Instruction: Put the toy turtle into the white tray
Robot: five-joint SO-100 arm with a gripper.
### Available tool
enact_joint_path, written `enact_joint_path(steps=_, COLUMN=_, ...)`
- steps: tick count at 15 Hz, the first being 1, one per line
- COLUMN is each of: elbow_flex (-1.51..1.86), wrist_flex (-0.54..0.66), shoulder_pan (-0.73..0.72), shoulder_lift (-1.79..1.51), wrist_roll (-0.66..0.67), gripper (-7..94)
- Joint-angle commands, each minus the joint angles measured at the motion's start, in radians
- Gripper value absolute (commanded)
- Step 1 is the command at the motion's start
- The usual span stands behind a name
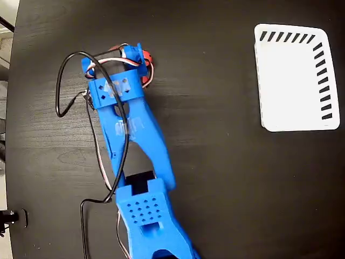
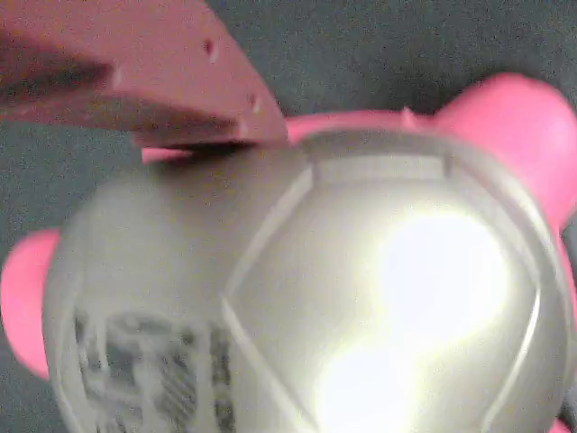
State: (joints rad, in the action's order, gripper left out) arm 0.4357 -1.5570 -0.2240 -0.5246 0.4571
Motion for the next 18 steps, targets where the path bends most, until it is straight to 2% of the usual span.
enact_joint_path(steps=1, elbow_flex=-0.052, wrist_flex=-0.021, shoulder_pan=-0.003, shoulder_lift=-0.044, wrist_roll=-0.011, gripper=-1)
enact_joint_path(steps=5, elbow_flex=-0.031, wrist_flex=-0.032, shoulder_pan=-0.003, shoulder_lift=-0.115, wrist_roll=-0.080, gripper=-1)
enact_joint_path(steps=11, elbow_flex=0.383, wrist_flex=-0.051, shoulder_pan=0.021, shoulder_lift=-0.615, wrist_roll=-0.198, gripper=-1)
enact_joint_path(steps=14, elbow_flex=0.584, wrist_flex=-0.060, shoulder_pan=0.080, shoulder_lift=-0.908, wrist_roll=-0.221, gripper=-1)
enact_joint_path(steps=18, elbow_flex=0.742, wrist_flex=-0.147, shoulder_pan=0.221, shoulder_lift=-1.216, wrist_roll=-0.225, gripper=-1)
